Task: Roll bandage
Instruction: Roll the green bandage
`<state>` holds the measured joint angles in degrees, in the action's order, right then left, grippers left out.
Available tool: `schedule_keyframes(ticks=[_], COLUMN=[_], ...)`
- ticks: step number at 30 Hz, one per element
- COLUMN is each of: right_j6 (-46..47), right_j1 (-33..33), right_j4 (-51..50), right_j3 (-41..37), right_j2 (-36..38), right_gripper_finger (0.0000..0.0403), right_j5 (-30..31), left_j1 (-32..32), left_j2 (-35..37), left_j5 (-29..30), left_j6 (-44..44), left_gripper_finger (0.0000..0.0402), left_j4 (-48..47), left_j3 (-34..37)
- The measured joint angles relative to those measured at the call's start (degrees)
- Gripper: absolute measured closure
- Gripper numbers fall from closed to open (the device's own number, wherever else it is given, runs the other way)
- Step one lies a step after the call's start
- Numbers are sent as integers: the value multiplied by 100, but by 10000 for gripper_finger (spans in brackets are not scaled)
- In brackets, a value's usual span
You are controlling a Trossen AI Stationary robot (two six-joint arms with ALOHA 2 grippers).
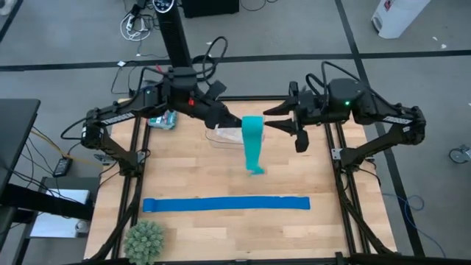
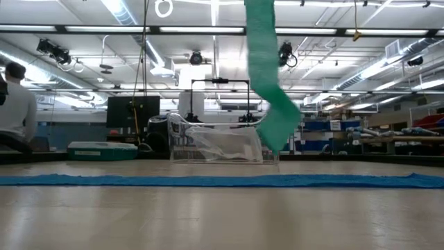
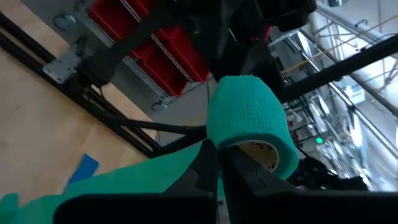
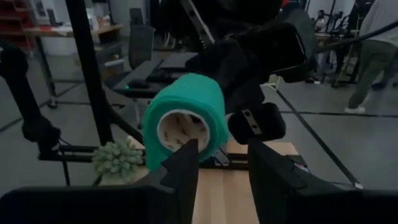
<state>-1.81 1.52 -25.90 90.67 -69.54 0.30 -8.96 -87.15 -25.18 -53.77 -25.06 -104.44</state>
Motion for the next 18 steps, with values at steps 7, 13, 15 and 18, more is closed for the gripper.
schedule_keyframes(ticks=[7,13,15,18], right_j6=[-108,-174,-205,-282], right_j1=[0,0,-2,-2], right_j4=[65,327,463,477], right_j3=[4,-4,-3,-2], right_j2=[-156,-214,-226,-305], right_gripper_finger=[230,216,217,226], right_j5=[202,231,240,231], left_j1=[-14,-10,-10,-12], left_j2=[0,2,0,9], left_j5=[-14,69,91,95], left_j6=[-203,-204,-223,-334], left_gripper_finger=[387,387,387,387], left_j4=[-47,-222,-157,-205], left_j3=[0,0,0,0])
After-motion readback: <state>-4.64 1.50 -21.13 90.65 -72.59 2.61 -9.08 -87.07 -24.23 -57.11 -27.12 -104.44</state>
